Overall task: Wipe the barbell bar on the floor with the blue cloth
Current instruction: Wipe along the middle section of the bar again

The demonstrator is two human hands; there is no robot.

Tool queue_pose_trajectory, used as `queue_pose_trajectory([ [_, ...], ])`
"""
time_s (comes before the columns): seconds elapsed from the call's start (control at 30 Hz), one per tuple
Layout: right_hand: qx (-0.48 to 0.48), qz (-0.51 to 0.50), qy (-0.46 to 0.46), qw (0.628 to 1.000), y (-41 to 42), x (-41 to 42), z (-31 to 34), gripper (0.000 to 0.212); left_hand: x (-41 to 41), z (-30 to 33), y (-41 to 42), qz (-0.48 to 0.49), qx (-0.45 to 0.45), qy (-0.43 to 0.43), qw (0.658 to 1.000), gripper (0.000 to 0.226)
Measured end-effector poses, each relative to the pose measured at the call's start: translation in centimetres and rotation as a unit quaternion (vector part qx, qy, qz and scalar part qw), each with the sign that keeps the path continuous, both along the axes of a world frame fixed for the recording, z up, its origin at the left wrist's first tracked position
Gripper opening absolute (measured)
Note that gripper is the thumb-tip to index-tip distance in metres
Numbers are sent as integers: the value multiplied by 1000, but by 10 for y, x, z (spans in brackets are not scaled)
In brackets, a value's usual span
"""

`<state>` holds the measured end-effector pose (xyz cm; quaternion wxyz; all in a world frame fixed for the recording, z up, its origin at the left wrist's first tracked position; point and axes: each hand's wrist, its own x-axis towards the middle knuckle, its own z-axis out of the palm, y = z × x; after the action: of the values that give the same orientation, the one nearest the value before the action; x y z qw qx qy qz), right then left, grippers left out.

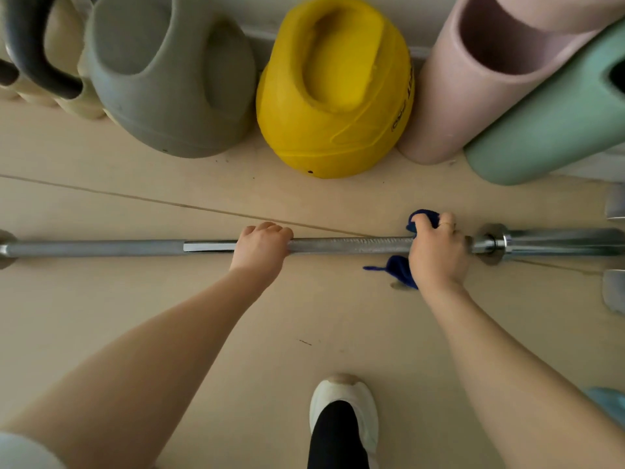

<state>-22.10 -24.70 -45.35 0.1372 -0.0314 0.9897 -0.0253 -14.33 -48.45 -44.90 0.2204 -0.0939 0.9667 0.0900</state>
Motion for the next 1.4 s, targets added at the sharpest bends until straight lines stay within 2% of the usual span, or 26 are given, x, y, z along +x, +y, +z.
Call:
queue_pose_trajectory([
  [0.13,-42,89,-11,995,-18,18,0,29,7,-1,2,-11,-6,6,1000,26],
  [0.27,26,179,-22,983,3,3,5,28,11,-3,4,-9,-23,29,999,23],
  [0.37,79,102,-9,992,19,-3,10,29,10,-6,2,-4,-29,72,997,18],
  [0.43,49,35,-3,998,11,-1,8,30,10,-6,2,-2,-22,78,997,16],
  [0.5,-8,8,-14,1000,-14,9,6,31,9,-5,2,-4,-15,84,996,14],
  [0.63,-121,114,-28,986,-83,48,9,34,12,-7,1,-3,-14,99,995,19],
  [0.73,-125,223,-59,965,-98,49,8,40,16,-8,2,23,-1,107,994,29],
  [0.8,-105,206,-59,971,-85,33,6,34,23,-9,-3,23,6,105,994,30],
  [0.93,-73,42,-15,996,-65,26,3,23,31,-14,-25,-69,-15,136,988,37],
  [1.0,-77,60,-34,995,-79,39,3,21,30,-14,-30,-89,-17,134,987,34],
  [1.1,-98,156,-51,982,-116,54,8,31,30,-13,-28,-98,-16,120,988,34],
  [1.23,-120,245,-86,958,-146,56,4,28,31,-11,-29,-93,-4,128,987,33],
  [1.33,-108,237,-62,963,-125,47,3,30,31,-13,-31,-99,4,131,987,33],
  [1.4,-95,163,-33,981,-104,39,2,24,32,-16,-31,-87,11,142,986,36],
])
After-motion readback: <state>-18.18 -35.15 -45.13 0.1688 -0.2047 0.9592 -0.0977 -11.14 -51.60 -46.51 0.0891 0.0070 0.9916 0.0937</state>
